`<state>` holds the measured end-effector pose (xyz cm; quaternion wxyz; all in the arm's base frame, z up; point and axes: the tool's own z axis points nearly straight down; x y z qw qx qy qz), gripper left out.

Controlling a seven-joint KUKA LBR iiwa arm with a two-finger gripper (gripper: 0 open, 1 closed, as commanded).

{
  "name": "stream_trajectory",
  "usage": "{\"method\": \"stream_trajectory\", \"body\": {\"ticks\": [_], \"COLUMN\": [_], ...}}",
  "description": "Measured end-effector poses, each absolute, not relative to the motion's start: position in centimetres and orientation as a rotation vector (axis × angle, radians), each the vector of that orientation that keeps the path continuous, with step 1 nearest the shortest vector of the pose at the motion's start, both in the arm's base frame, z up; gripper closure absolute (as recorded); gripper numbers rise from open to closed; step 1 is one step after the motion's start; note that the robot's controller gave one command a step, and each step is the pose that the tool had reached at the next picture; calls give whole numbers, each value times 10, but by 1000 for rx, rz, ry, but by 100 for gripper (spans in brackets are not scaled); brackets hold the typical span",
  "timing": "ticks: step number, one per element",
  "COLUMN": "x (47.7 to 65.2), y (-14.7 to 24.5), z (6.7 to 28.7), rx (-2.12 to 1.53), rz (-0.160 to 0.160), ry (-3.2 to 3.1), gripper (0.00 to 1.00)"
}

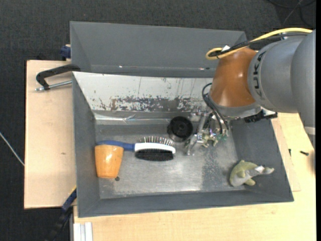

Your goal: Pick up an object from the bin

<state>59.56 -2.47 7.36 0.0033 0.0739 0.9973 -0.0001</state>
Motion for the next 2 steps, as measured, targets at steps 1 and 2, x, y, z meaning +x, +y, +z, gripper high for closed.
{"method": "stream_trajectory", "body": {"ticks": [1,2], "x": [600,595], "y": [-26,-42], "z": [77,166], "rx": [233,272], "rz": [0,1], "ry": [3108,3115], "gripper": [100,100]}}
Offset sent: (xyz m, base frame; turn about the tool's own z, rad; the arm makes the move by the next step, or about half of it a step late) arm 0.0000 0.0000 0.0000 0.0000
